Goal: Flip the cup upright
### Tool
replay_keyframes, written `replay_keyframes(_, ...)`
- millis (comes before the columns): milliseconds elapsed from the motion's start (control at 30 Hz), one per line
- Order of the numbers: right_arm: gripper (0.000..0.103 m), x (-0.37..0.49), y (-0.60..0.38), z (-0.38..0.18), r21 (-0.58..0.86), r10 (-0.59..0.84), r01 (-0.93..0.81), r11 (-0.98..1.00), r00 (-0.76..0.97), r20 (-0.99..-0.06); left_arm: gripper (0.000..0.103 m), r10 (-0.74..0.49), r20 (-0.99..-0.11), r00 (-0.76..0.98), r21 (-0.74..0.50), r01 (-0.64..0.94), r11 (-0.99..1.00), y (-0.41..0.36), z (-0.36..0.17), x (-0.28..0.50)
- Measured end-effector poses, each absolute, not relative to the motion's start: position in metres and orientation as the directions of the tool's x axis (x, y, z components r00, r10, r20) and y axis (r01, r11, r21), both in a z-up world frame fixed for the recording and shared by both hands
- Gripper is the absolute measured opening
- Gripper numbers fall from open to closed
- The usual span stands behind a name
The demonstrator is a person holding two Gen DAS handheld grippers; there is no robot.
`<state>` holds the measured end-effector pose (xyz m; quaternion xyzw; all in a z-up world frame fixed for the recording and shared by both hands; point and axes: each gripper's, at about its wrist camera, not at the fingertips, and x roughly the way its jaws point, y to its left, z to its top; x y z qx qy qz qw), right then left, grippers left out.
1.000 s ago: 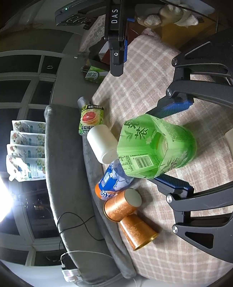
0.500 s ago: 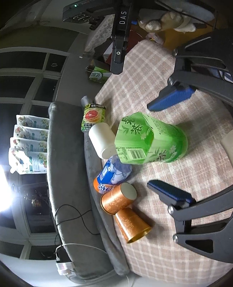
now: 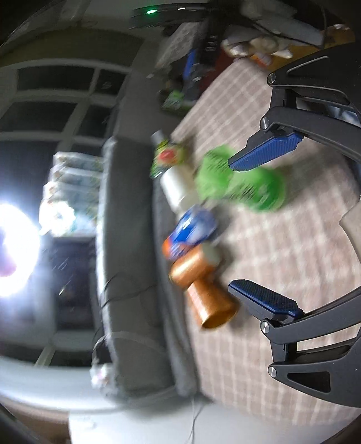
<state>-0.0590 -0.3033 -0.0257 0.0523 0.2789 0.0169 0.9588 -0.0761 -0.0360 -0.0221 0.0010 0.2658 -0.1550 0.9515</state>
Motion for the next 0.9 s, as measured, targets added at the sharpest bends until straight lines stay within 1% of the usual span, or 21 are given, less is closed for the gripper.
replay_keyframes(100, 0.095, -0.060, -0.299, -0.020, 0.083, 0.032, 0.010, 0.997, 0.866, -0.498, 0.081, -0.234, -0.427, 0.874, -0.081, 0.220, 0.972, -0.022, -0.007, -0.077)
replay_keyframes(200, 0.095, -0.061, -0.293, -0.015, 0.055, 0.002, 0.026, 0.998, 0.889, -0.459, 0.083, -0.149, -0.344, 0.927, -0.044, 0.143, 0.989, -0.015, 0.003, -0.080)
replay_keyframes(233, 0.097, -0.061, -0.292, -0.014, 0.050, -0.002, 0.027, 0.998, 0.893, -0.450, 0.083, -0.128, -0.324, 0.937, -0.034, 0.123, 0.992, -0.013, 0.007, -0.080)
replay_keyframes(267, 0.103, -0.061, -0.290, -0.012, 0.046, -0.006, 0.029, 0.999, 0.898, -0.441, 0.083, -0.113, -0.305, 0.946, -0.029, 0.110, 0.994, -0.012, 0.010, -0.079)
replay_keyframes(433, 0.103, -0.065, -0.282, -0.005, 0.023, -0.030, 0.042, 0.999, 0.925, -0.378, 0.084, -0.073, -0.252, 0.965, -0.038, 0.065, 0.997, -0.005, 0.023, -0.076)
replay_keyframes(667, 0.103, -0.067, -0.276, 0.003, 0.016, -0.049, 0.057, 0.998, 0.948, -0.314, 0.088, -0.057, -0.247, 0.967, -0.065, 0.042, 0.997, -0.001, 0.025, -0.074)
replay_keyframes(900, 0.103, -0.067, -0.269, 0.004, 0.005, -0.043, 0.047, 0.999, 0.952, -0.302, 0.088, -0.060, -0.298, 0.953, -0.065, 0.043, 0.997, -0.001, 0.014, -0.068)
